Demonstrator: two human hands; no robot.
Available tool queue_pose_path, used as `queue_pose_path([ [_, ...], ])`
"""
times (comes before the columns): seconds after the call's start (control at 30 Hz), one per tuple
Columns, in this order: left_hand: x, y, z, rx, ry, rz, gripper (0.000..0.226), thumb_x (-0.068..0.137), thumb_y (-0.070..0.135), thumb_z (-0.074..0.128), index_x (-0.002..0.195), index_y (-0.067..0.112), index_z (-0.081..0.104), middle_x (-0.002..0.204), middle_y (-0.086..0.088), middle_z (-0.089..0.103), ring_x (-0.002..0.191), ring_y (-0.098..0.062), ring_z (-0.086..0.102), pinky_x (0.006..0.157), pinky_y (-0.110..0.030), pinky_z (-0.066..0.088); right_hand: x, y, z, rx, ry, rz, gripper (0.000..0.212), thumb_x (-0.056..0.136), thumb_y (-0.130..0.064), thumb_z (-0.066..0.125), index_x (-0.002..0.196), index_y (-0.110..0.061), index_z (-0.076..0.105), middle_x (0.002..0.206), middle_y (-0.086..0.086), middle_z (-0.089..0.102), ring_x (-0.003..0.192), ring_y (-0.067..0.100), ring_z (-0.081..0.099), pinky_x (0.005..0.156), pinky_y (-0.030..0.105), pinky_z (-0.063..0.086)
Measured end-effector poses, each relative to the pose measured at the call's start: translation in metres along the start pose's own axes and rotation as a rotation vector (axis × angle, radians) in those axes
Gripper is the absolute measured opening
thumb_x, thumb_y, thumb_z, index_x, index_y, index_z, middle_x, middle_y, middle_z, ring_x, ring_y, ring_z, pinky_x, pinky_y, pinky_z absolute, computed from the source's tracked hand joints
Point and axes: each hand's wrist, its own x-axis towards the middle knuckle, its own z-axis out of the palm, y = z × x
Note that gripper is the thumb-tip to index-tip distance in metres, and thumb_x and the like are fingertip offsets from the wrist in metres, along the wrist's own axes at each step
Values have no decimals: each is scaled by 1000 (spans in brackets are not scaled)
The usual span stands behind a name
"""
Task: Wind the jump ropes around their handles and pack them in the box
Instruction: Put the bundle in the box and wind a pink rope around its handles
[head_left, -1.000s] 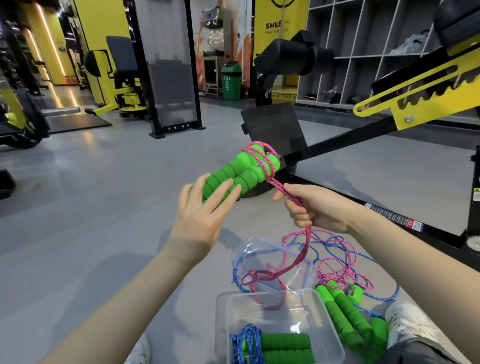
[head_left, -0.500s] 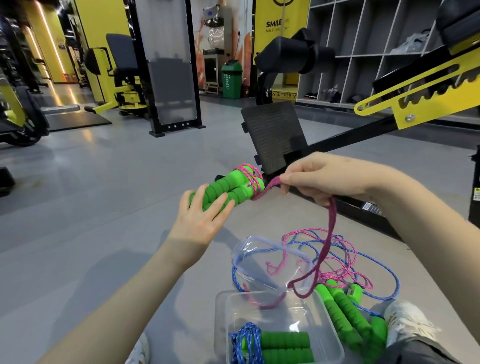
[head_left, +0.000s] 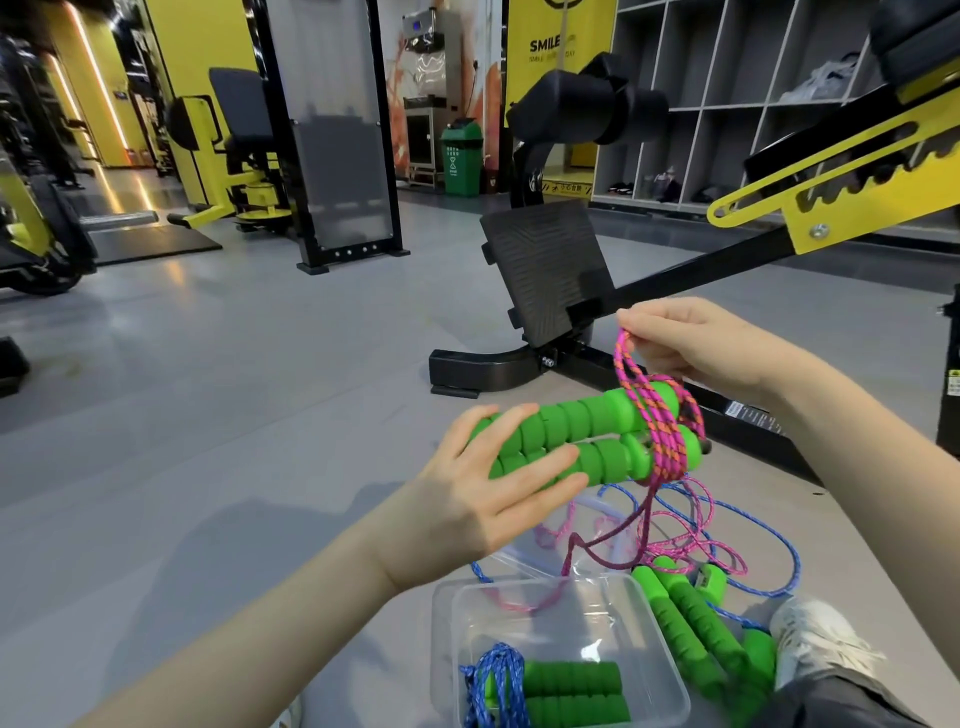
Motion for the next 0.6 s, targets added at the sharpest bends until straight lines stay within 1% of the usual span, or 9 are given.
queue_pose_path([
  [0.1, 7, 2, -5, -13, 24, -20, 31, 100, 5, 42, 128, 12, 51, 127, -5, 62, 114, -46, 54, 94, -53, 41, -3, 5, -4, 217, -26, 43, 31, 84, -37, 51, 58, -21, 46, 51, -8, 34, 45, 7, 29, 44, 15, 33],
  [0.2, 18, 5, -11, -36, 79, -74, 29, 101, 6, 40, 127, 12, 51, 127, -5, 62, 116, -46, 51, 95, -52, 38, 1, 36, -9, 464, 28, 162, 26, 80, -34, 54, 70, -10, 58, 58, 4, 60, 43, 10, 55, 48, 19, 49],
  [0.23, 22, 6, -12, -52, 99, -100, 29, 102, 6, 39, 127, 11, 52, 127, -6, 62, 116, -46, 51, 95, -51, 39, 3, 52, -10, 527, 82, 220, 29, 84, -34, 55, 87, -7, 64, 73, 15, 68, 49, 15, 63, 54, 23, 54],
  [0.3, 27, 8, -12, -74, 135, -155, 29, 102, 6, 36, 125, 11, 53, 125, -7, 63, 115, -45, 53, 94, -51, 40, 3, 63, 1, 819, -7, 262, 44, 99, -24, 41, 130, 6, 45, 106, 40, 60, 88, 31, 70, 85, 30, 53],
  [0.37, 27, 8, -7, -82, 148, -195, 30, 102, 6, 35, 125, 10, 53, 125, -8, 63, 112, -46, 55, 92, -51, 41, -2, 62, 3, 889, -79, 44, 43, 100, -12, 37, 130, 19, 37, 124, 45, 46, 118, 44, 52, 107, 41, 37],
  [0.43, 18, 4, 1, -64, 145, -242, 32, 99, 1, 37, 126, 9, 53, 125, -9, 63, 111, -46, 55, 91, -51, 41, 4, 52, 29, 902, -198, 108, 37, 73, -23, 79, 93, 6, 66, 85, 24, 68, 73, 25, 67, 72, 28, 54],
  [0.47, 13, 0, 5, -47, 140, -274, 36, 94, -3, 41, 126, 9, 52, 125, -9, 63, 112, -46, 54, 90, -51, 41, 6, 53, 27, 842, -206, 141, 33, 60, -28, 86, 72, -6, 65, 59, 7, 60, 45, 11, 51, 48, 19, 44],
  [0.53, 2, -7, 11, -4, 138, -337, 46, 85, -8, 49, 127, 9, 51, 125, -10, 63, 112, -45, 51, 89, -50, 41, 3, 54, 32, 757, -163, 187, 29, 74, -33, 71, 60, -16, 51, 48, -6, 38, 36, 3, 23, 39, 15, 23],
  [0.6, -5, -13, 16, 31, 128, -376, 52, 79, -10, 52, 127, 9, 51, 124, -10, 63, 112, -44, 49, 87, -49, 40, 9, 54, 35, 724, -116, 258, 30, 94, -29, 44, 68, -14, 41, 50, -4, 33, 39, 4, 19, 38, 16, 20],
])
